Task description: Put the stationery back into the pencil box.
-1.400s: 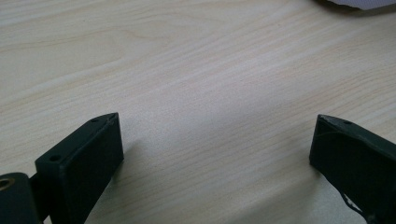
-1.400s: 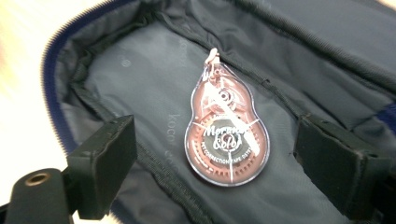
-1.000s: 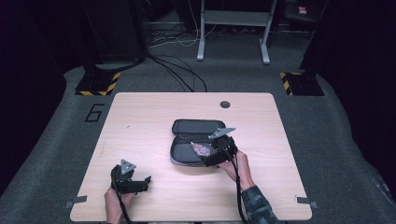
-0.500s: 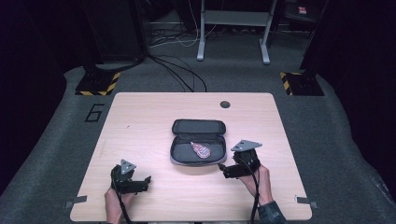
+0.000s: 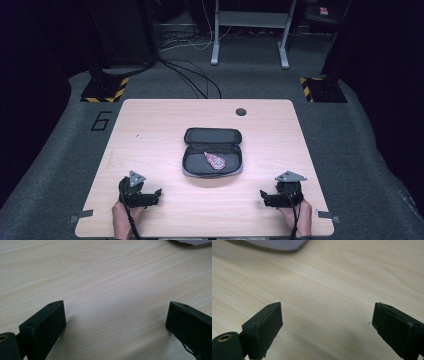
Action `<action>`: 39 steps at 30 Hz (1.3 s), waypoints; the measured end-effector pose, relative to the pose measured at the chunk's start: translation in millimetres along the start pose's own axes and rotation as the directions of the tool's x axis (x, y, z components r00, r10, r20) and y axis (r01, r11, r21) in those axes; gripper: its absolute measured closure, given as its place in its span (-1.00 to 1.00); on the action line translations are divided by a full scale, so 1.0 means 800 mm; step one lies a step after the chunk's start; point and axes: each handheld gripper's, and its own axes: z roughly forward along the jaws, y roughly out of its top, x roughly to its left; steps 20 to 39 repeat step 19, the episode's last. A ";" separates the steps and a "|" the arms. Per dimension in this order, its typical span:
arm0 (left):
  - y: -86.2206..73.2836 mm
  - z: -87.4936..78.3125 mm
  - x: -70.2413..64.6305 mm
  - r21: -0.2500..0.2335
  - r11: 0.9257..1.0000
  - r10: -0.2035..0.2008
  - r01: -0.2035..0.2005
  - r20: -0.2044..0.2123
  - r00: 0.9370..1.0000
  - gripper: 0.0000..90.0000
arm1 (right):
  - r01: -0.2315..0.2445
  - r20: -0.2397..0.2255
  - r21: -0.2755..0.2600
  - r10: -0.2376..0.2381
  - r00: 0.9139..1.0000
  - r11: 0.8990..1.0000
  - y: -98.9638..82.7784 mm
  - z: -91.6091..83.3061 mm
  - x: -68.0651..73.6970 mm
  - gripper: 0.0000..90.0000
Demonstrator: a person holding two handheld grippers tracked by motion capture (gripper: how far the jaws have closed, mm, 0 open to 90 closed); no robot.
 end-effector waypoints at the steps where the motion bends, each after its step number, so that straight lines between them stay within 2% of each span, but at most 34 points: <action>1: 0.000 0.000 0.000 0.000 1.000 0.000 0.000 0.001 1.000 -0.94 | -0.012 0.004 0.001 0.012 1.000 1.000 -0.007 0.000 -0.004 -0.80; 4: 0.000 0.001 0.000 -0.008 1.000 -0.002 0.002 -0.002 1.000 -0.94 | -0.037 0.033 -0.006 0.038 0.999 0.999 -0.024 0.001 -0.014 -0.81; 6: -0.001 0.001 0.000 -0.011 1.000 -0.002 0.002 -0.003 1.000 -0.94 | -0.034 0.041 -0.003 0.034 0.999 0.999 -0.028 0.001 -0.017 -0.83; 8: -0.001 0.001 0.000 -0.012 1.000 -0.002 0.002 -0.004 1.000 -0.94 | -0.044 0.041 -0.036 0.045 0.998 0.998 -0.039 0.001 -0.027 -0.87; 9: -0.001 0.001 -0.001 -0.012 1.000 -0.002 0.002 -0.005 1.000 -0.94 | -0.057 0.042 -0.039 0.059 0.997 0.998 -0.040 0.001 -0.027 -0.88; 11: -0.001 0.001 0.000 -0.012 1.000 -0.001 0.001 -0.004 1.000 -0.94 | -0.033 0.030 -0.034 0.034 0.999 0.999 -0.039 0.002 -0.029 -0.91; 14: 0.000 0.001 0.000 -0.011 1.000 -0.001 0.001 -0.005 1.000 -0.94 | -0.049 0.032 -0.031 0.050 0.998 0.998 -0.037 0.005 -0.030 -1.00; 39: 0.000 0.001 -0.001 -0.012 1.000 -0.001 0.001 -0.005 1.000 -0.94 | -0.055 0.037 -0.027 0.056 0.998 0.998 -0.037 0.005 -0.030 -1.00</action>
